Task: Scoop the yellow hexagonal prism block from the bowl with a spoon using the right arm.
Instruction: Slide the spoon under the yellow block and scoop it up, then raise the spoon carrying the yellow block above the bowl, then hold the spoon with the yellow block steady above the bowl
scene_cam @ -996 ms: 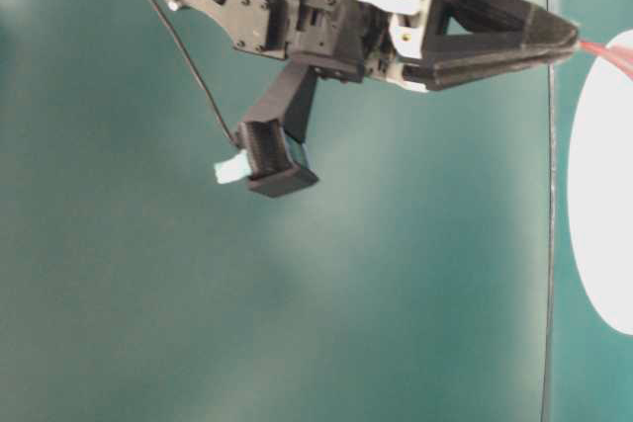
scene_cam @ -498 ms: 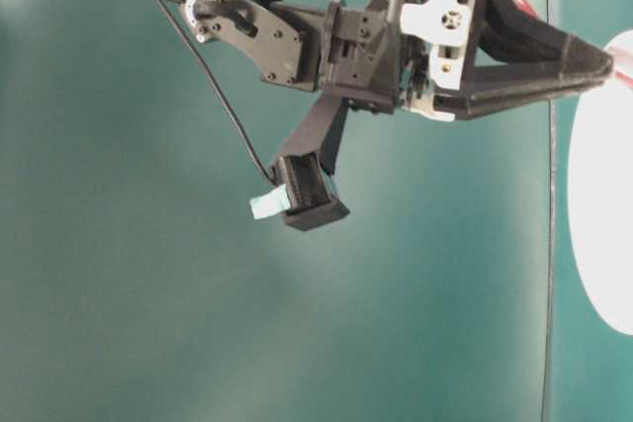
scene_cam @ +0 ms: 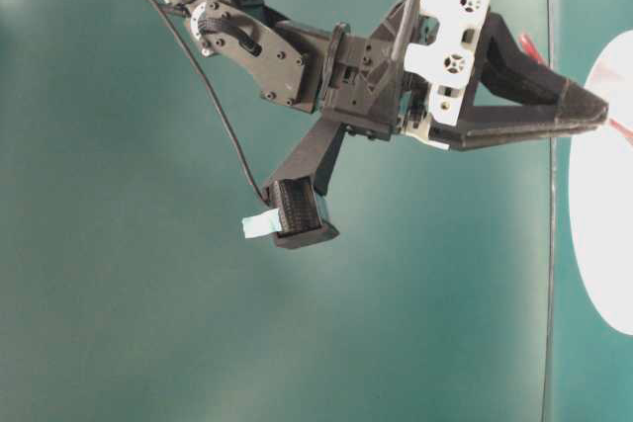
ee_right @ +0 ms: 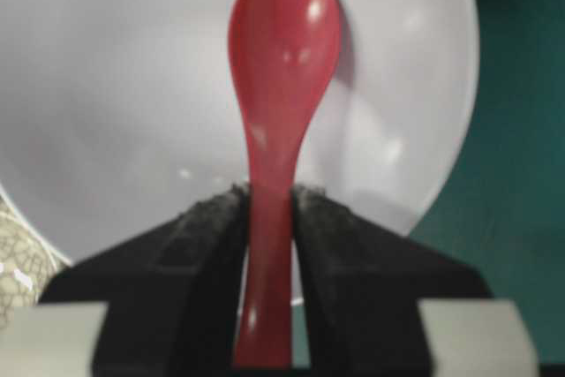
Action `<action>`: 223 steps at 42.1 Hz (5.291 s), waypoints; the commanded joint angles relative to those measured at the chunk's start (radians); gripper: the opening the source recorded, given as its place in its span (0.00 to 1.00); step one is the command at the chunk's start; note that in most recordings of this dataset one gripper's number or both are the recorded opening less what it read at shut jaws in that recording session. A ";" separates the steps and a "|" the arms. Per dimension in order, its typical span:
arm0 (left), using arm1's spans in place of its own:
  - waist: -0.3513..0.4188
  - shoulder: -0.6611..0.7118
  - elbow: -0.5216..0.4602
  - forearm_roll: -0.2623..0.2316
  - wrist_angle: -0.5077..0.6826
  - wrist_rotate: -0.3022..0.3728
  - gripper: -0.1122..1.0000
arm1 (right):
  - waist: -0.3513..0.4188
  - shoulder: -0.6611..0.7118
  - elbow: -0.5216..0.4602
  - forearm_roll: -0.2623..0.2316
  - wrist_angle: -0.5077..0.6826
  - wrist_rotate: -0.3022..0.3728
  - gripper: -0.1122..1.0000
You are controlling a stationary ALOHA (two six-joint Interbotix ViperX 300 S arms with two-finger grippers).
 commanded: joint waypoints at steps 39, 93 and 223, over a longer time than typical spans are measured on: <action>-0.002 0.008 -0.026 0.003 -0.005 0.002 0.23 | 0.051 -0.061 0.018 -0.025 -0.127 -0.002 0.32; -0.002 0.002 -0.026 0.003 -0.005 0.002 0.23 | 0.086 -0.391 0.233 -0.020 -0.342 0.006 0.32; -0.002 -0.002 -0.028 0.006 -0.008 0.002 0.23 | 0.087 -0.462 0.249 -0.023 -0.325 0.003 0.32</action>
